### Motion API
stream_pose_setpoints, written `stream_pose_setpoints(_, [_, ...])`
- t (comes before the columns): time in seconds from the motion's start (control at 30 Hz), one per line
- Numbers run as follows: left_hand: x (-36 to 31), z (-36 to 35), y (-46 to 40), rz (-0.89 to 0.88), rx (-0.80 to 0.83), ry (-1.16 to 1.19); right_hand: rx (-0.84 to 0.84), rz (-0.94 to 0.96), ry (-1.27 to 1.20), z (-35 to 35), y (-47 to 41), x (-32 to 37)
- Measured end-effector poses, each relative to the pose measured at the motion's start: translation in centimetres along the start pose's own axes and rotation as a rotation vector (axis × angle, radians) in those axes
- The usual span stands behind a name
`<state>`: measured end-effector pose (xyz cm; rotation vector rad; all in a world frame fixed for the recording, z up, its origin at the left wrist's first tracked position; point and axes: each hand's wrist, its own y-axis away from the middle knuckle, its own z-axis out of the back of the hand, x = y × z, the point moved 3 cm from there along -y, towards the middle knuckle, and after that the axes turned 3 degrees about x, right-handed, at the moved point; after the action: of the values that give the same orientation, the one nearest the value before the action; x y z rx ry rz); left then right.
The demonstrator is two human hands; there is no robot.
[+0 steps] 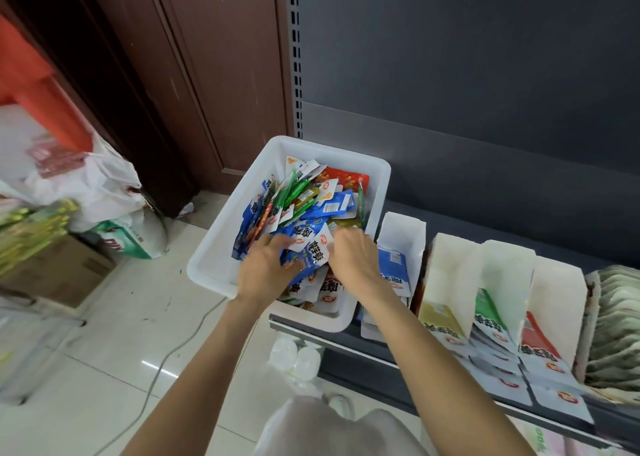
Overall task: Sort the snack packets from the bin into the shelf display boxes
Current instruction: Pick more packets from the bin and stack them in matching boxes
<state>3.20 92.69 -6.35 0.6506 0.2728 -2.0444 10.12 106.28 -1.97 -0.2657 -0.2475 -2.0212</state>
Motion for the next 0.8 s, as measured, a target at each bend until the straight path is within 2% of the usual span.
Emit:
stream_pose_setpoints(0.07, [-0.4, 0.5, -0.2, -0.116, -0.030, 0.099, -0.026, -0.002, -0.175, 1.5, 0.8, -1.0])
stream_pose_setpoints(0.23, [-2.7, 0.9, -0.4, -0.169, 0.296, 0.494, -0.041, 0.013, -0.653, 5.1, 3.5, -3.1])
stream_pose_setpoints(0.33, [-4.8, 1.6, 0.1, -0.213, 0.325, 0.651, -0.105, -0.082, -0.953, 6.2, 4.2, -5.0])
stream_pose_setpoints(0.47, [-8.0, 2.9, 0.8, -0.257, 0.338, 0.791, -0.075, -0.276, -1.299, 6.5, 4.5, -7.4])
stream_pose_setpoints(0.67, [-10.2, 2.9, 1.0, -0.255, 0.454, 0.885, -0.122, -0.304, -1.418, 6.8, 5.3, -9.0])
stream_pose_setpoints(0.8, [-12.0, 1.4, 0.2, -0.317, 0.441, 0.814, -0.349, -0.215, -1.207, 8.7, 6.7, -10.4])
